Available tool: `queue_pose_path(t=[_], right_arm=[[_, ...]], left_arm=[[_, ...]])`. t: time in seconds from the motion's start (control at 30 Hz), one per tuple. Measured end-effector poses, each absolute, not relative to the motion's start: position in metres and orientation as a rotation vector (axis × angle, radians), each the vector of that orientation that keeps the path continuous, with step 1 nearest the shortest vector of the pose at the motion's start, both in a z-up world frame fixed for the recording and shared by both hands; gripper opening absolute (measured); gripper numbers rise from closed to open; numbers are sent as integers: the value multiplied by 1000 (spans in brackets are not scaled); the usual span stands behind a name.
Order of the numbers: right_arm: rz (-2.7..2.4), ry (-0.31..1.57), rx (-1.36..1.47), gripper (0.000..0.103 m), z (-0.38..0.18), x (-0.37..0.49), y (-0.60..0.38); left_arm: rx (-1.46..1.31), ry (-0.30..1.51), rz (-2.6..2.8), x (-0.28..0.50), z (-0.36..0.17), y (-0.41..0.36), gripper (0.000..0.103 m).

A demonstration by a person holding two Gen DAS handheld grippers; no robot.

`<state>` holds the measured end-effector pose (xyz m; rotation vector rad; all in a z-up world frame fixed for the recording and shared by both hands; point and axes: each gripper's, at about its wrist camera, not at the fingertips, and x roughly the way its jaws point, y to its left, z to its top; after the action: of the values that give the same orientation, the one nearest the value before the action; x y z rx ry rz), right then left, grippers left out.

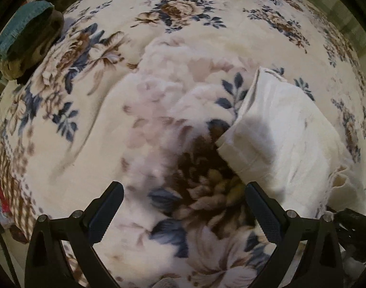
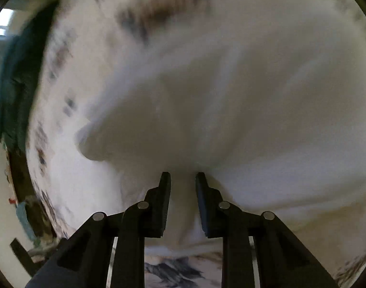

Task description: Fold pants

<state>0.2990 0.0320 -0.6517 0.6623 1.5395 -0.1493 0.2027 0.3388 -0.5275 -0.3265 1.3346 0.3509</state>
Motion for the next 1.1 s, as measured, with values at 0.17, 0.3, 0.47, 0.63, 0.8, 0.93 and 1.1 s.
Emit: queue_pose_path(t=[0.17, 0.3, 0.47, 0.63, 0.8, 0.93, 1.1], right_arm=[[-110, 1491, 618, 26, -616, 299, 39], [-78, 1589, 554, 26, -641, 303, 49], [-78, 1678, 662, 26, -673, 314, 32], [-38, 1722, 635, 26, -670, 314, 30], [-5, 1645, 667, 36, -641, 298, 15], [-145, 1609, 491, 69, -616, 277, -7], [-269, 1672, 420, 91, -622, 259, -47]], left_arm=[[-426, 1319, 264, 207, -531, 331, 103], [-696, 1355, 164, 215, -563, 327, 102], [-872, 1305, 125, 225, -579, 319, 100], [-1006, 1276, 128, 236, -607, 326, 100], [-1177, 1130, 114, 245, -617, 340, 100], [-1153, 1116, 141, 259, -623, 338, 100], [-1092, 1140, 194, 269, -621, 332, 87]])
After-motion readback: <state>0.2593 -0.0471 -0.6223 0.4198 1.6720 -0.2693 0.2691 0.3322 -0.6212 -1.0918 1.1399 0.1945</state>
